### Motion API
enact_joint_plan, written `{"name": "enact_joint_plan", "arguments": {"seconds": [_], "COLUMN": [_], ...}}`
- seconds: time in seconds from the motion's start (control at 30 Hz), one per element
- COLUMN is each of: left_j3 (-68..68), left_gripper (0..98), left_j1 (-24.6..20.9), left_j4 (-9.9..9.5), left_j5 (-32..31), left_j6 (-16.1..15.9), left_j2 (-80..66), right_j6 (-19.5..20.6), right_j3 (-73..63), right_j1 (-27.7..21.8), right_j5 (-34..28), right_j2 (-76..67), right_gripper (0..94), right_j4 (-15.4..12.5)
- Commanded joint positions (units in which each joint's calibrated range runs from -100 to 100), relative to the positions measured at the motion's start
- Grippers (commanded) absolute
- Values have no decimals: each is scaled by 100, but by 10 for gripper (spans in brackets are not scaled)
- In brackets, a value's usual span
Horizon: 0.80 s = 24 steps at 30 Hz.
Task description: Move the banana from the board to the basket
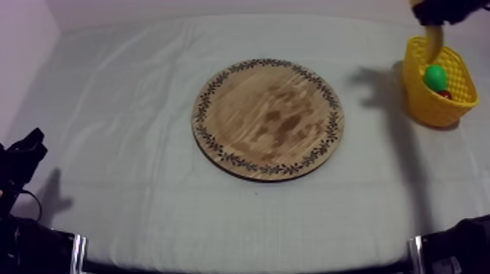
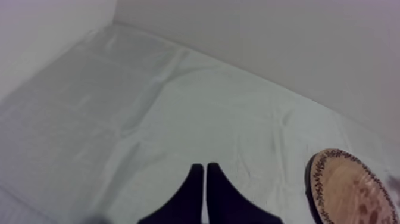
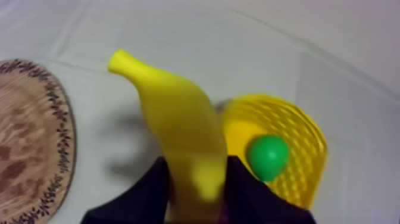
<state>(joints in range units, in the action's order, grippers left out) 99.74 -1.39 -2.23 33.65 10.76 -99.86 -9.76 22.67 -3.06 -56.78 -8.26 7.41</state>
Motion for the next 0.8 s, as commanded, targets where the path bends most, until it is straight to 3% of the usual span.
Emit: {"name": "enact_joint_plan", "arguments": {"seconds": [0.0, 0.17, 0.43, 0.77], "left_j3": [4, 4, 4, 4], "left_gripper": [1, 1, 1, 1], "left_j1": [-2, -2, -2, -2], "left_j4": [1, 1, 1, 1], "left_j5": [-2, -2, -2, -2], "left_j6": [1, 1, -1, 0], "left_j2": [3, 3, 3, 3], "right_j6": [-89, -227, -250, -579], "right_j3": [300, 396, -61, -670], "right_j1": [-470, -802, -934, -1176], "right_j5": [252, 590, 714, 815], "right_j2": [-332, -240, 587, 2150], "right_gripper": [279, 291, 289, 334], "right_j4": [-92, -250, -319, -727]}}
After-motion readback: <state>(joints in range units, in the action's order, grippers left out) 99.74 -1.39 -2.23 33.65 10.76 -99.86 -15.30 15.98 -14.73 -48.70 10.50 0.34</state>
